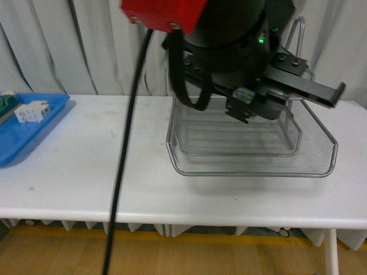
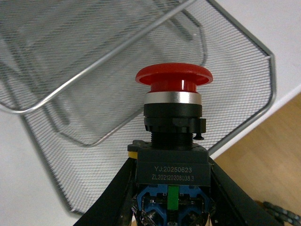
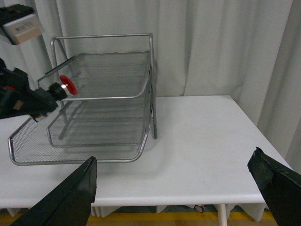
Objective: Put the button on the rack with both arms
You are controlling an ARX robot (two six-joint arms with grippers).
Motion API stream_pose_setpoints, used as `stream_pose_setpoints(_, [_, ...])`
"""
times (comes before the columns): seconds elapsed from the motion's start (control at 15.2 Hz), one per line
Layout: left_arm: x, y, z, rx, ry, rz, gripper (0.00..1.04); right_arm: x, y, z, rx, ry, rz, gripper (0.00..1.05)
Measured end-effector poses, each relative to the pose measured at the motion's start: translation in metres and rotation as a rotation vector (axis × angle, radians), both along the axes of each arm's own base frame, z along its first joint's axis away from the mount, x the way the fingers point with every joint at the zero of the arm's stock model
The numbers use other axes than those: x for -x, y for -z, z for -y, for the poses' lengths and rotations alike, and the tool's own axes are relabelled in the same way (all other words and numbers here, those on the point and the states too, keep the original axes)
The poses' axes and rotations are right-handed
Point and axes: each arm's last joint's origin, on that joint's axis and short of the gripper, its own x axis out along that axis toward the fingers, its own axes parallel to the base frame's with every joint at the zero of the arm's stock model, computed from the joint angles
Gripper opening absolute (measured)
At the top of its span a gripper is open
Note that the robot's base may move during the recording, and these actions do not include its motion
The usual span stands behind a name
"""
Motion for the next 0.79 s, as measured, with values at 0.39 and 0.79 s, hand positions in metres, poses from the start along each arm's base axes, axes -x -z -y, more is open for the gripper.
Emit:
stream_pose_setpoints(0.39, [-0.051,0.042,0.037,-0.121,0.001,-0.105,0.36,0.000,0.000,0.000,0.000,0.000,0.000,0.98])
stream_pose_setpoints(0.79, [-0.091,0.060,0.049,-0.142,-0.074,-0.154,0.36,0.000,0.000,0.000,0.000,0.000,0.000,0.98])
